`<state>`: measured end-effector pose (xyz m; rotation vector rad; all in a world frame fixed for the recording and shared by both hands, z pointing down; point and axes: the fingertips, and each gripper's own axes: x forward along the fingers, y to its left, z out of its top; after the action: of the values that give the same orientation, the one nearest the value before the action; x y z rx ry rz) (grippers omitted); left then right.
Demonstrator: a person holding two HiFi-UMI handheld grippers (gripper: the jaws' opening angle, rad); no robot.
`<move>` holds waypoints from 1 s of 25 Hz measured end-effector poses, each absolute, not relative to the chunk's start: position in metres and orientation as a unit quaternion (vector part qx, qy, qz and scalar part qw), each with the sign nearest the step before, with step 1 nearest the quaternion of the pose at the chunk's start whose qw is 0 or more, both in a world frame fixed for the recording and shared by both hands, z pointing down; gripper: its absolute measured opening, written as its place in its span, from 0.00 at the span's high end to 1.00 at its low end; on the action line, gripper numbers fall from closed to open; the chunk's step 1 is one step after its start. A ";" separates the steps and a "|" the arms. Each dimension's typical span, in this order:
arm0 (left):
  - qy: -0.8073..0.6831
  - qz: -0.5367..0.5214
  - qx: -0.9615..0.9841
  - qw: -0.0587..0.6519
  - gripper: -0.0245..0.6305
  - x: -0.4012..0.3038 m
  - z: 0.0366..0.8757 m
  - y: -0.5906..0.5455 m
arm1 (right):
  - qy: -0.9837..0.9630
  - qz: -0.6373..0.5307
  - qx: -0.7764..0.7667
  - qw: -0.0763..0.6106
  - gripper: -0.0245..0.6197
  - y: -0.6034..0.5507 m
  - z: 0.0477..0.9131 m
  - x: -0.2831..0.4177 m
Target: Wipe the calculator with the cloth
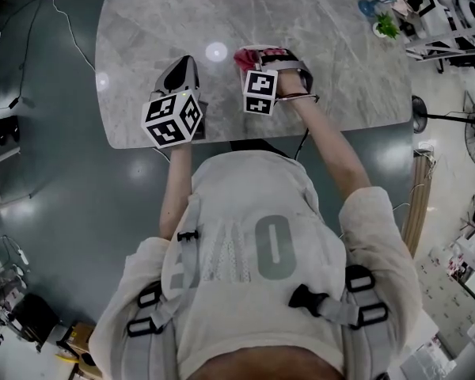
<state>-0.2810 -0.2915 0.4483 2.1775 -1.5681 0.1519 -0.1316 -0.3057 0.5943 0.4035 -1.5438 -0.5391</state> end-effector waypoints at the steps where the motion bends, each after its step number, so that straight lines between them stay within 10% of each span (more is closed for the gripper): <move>1: -0.570 0.054 0.789 0.225 0.93 -0.281 0.447 -0.292 | -0.685 -0.238 0.177 0.666 0.87 -0.303 0.594 -0.131; 25: -0.591 0.061 0.797 0.109 0.93 -0.273 0.410 -0.275 | -0.710 -0.207 0.170 0.651 0.87 -0.239 0.603 -0.128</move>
<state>-0.2731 -0.2752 0.4097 2.3431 -1.7381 0.1805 -0.1277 -0.2391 0.6035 0.3850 -1.6119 -0.4696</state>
